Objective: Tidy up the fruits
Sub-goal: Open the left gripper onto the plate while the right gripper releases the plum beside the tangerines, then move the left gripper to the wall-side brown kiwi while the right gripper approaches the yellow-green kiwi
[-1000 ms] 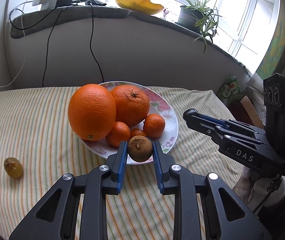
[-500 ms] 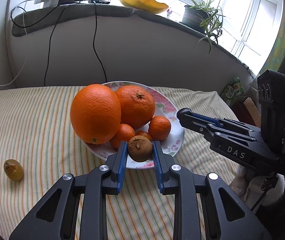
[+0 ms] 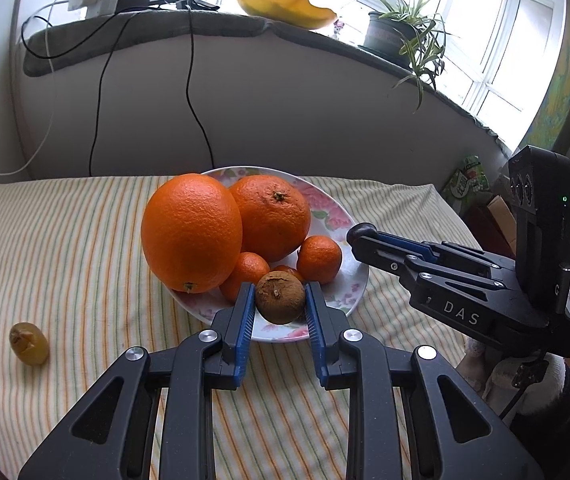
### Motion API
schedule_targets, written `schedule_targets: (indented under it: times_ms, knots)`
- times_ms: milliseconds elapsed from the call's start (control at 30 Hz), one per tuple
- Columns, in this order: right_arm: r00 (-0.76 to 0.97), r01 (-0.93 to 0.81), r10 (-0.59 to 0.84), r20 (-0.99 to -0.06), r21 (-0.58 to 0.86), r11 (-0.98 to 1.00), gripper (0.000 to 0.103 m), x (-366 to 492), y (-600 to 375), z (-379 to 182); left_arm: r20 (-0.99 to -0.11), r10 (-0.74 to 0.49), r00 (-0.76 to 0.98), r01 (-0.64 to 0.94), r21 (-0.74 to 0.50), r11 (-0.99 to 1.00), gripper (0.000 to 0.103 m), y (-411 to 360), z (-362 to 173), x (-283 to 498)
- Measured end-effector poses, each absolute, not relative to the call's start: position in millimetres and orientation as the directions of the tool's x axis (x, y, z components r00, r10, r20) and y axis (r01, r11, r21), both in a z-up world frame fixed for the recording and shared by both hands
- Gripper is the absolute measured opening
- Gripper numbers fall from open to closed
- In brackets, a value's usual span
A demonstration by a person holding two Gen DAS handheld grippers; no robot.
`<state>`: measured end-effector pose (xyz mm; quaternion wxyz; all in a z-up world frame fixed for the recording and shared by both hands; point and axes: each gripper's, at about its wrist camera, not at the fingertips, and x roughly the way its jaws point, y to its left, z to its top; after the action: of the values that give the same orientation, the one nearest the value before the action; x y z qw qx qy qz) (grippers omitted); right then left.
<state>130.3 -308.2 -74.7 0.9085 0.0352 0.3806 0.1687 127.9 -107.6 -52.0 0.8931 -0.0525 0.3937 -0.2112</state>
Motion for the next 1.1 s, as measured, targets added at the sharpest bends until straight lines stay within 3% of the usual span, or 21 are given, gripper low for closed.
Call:
schedule_targets:
  times_ms: [33, 133, 200, 333, 400, 667, 1100]
  knots:
    - [0.653, -0.279, 0.332, -0.680, 0.192, 0.941, 0.024, 130, -308, -75, -0.682, -0.417, 0.600, 0.334, -0.260, 0.906, 0.024, -107, -52, 128]
    - [0.655, -0.280, 0.332, -0.679, 0.190, 0.941, 0.028, 130, -308, -75, -0.681, -0.413, 0.604, 0.333, -0.255, 0.908, 0.039, -107, -52, 127]
    - [0.662, -0.282, 0.330, -0.673, 0.185, 0.941, 0.051, 128, -307, -73, -0.682, -0.410, 0.606, 0.336, -0.248, 0.909, 0.040, -108, -52, 126]
    - [0.680, -0.288, 0.325, -0.657, 0.168, 0.943, 0.069, 124, -305, -68, -0.677, -0.403, 0.616, 0.339, -0.233, 0.911, 0.061, -109, -50, 123]
    - [0.690, -0.290, 0.321, -0.648, 0.158, 0.944, 0.082, 121, -304, -66, -0.676, -0.400, 0.619, 0.339, -0.229, 0.912, 0.063, -109, -49, 121]
    - [0.701, -0.299, 0.300, -0.647, 0.116, 0.947, 0.092, 115, -297, -61, -0.682, -0.386, 0.621, 0.330, -0.219, 0.918, 0.077, -107, -48, 118]
    - [0.708, -0.304, 0.298, -0.640, 0.105, 0.947, 0.094, 103, -292, -50, -0.677, -0.373, 0.635, 0.313, -0.216, 0.925, 0.077, -97, -41, 105]
